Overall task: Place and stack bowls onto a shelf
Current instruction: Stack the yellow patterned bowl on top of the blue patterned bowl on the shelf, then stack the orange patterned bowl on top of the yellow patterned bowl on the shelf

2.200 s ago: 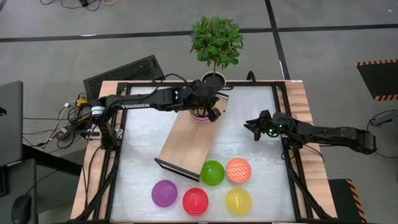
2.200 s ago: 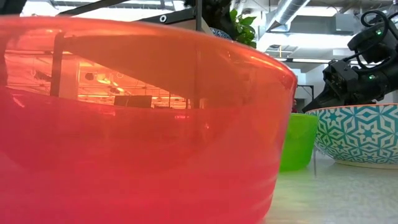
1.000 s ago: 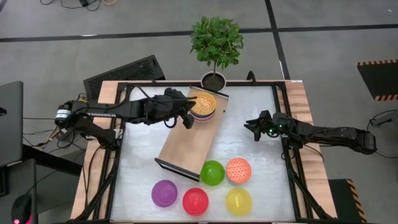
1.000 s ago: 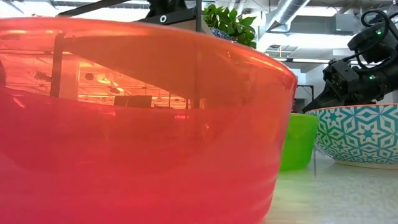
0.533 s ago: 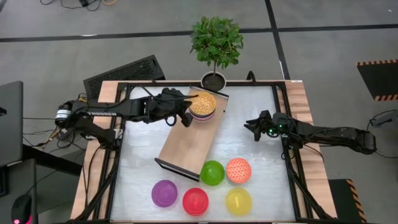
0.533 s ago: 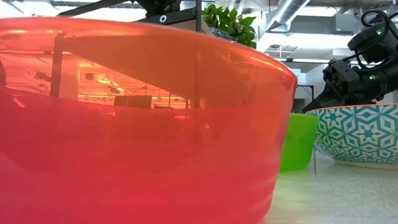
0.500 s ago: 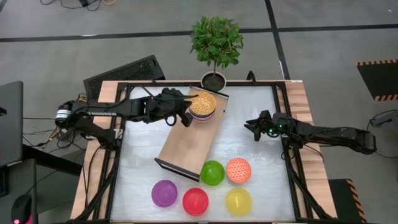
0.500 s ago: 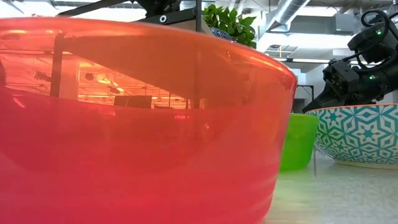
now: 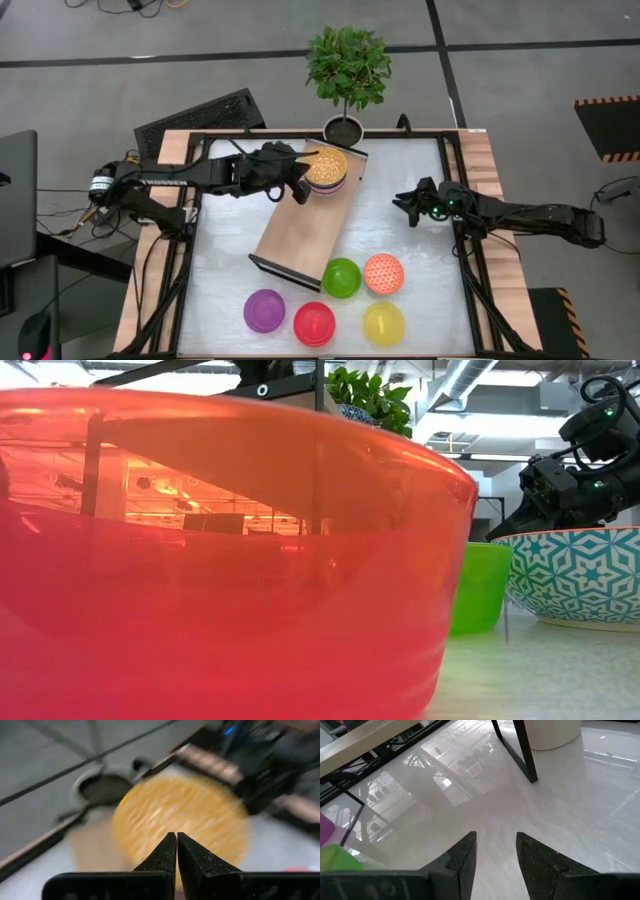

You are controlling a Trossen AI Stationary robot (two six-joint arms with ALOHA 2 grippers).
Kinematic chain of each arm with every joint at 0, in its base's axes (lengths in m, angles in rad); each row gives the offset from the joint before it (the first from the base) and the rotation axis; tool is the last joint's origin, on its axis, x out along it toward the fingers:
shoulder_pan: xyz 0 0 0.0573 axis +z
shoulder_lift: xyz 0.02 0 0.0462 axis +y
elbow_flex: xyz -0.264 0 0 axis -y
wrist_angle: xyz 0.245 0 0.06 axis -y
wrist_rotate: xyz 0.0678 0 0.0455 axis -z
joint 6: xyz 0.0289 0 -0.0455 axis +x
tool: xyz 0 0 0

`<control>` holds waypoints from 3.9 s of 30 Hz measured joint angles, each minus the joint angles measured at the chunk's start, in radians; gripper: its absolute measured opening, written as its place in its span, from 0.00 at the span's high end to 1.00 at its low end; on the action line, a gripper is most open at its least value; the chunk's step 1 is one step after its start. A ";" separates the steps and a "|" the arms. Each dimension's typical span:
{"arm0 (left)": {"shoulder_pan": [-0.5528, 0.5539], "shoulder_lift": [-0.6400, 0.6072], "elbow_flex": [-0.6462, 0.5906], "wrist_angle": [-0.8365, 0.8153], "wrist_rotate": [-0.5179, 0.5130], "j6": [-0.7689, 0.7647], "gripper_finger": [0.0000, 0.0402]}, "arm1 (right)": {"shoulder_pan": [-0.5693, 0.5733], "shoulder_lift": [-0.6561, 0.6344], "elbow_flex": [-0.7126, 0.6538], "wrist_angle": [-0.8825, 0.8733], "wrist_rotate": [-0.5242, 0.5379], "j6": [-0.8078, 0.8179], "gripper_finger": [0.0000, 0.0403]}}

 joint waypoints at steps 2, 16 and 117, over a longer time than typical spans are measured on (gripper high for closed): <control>-0.009 0.000 0.034 0.078 0.058 0.035 1.00 | 0.000 0.000 0.000 0.000 0.000 0.000 0.59; -0.157 0.181 0.080 0.641 0.304 0.157 0.77 | 0.000 0.000 0.000 0.001 -0.001 0.000 0.59; -0.169 1.127 0.999 -0.336 0.537 0.238 0.65 | 0.002 0.014 0.000 -0.006 -0.026 0.060 0.59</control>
